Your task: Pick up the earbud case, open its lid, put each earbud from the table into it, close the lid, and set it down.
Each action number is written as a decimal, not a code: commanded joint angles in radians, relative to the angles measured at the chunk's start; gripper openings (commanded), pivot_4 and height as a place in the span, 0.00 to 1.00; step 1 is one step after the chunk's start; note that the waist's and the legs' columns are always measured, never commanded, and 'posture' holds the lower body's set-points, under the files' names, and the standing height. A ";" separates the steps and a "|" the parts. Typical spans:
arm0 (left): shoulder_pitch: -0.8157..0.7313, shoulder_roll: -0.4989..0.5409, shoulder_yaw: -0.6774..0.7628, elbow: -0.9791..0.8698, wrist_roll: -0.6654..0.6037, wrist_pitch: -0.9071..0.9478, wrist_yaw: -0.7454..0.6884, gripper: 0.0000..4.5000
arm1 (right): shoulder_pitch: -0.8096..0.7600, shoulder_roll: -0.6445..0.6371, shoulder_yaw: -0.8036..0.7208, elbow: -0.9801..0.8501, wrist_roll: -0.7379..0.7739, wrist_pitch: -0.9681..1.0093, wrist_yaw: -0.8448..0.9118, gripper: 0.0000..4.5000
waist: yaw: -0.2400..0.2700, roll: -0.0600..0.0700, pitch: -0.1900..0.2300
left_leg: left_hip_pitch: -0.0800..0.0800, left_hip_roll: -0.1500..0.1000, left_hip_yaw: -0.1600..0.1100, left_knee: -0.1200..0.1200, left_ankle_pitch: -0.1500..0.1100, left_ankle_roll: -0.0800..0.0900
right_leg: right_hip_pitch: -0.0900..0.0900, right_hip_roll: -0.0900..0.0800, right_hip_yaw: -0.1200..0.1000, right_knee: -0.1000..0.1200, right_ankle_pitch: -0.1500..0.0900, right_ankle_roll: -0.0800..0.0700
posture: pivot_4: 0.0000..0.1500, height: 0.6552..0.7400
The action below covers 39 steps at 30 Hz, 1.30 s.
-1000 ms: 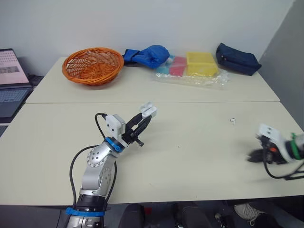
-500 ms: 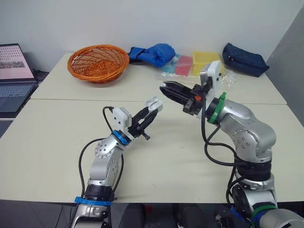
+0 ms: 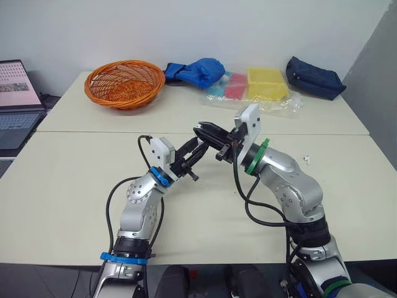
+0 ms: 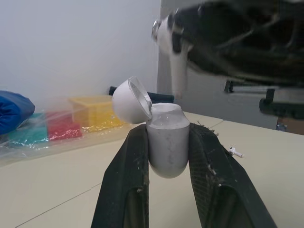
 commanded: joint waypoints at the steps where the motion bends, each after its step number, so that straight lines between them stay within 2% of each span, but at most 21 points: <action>1: -0.011 -0.001 0.005 -0.009 -0.008 -0.028 -0.012 0.17 | -0.004 0.001 0.000 -0.008 -0.007 -0.036 -0.002 0.09 | 0.000 0.000 0.000 | 0.000 0.000 0.000 0.000 0.000 0.000 | 0.000 0.000 0.000 0.000 0.000 0.000 | 1.00 1.00; 33: -0.013 -0.005 0.010 0.016 -0.015 -0.063 -0.038 0.17 | 0.043 -0.030 0.045 0.022 -0.071 -0.048 -0.006 0.09 | -0.001 0.000 0.000 | 0.000 0.000 0.000 0.000 0.000 0.000 | 0.000 0.000 0.000 -0.001 0.000 0.000 | 1.00 1.00; 38: -0.014 -0.006 0.007 0.018 -0.012 -0.064 -0.037 0.17 | 0.035 -0.030 0.043 0.037 -0.080 -0.059 -0.008 0.45 | -0.001 0.000 0.000 | 0.000 0.000 0.000 0.000 0.000 0.000 | 0.000 0.000 0.000 -0.001 0.000 0.000 | 1.00 1.00; 39: -0.014 -0.006 0.006 0.016 -0.012 -0.063 -0.037 0.17 | 0.033 -0.029 0.039 0.038 -0.079 -0.061 -0.011 0.45 | -0.001 0.000 0.000 | 0.000 0.000 0.000 0.000 0.000 0.000 | 0.000 0.000 0.000 -0.001 0.000 0.000 | 1.00 1.00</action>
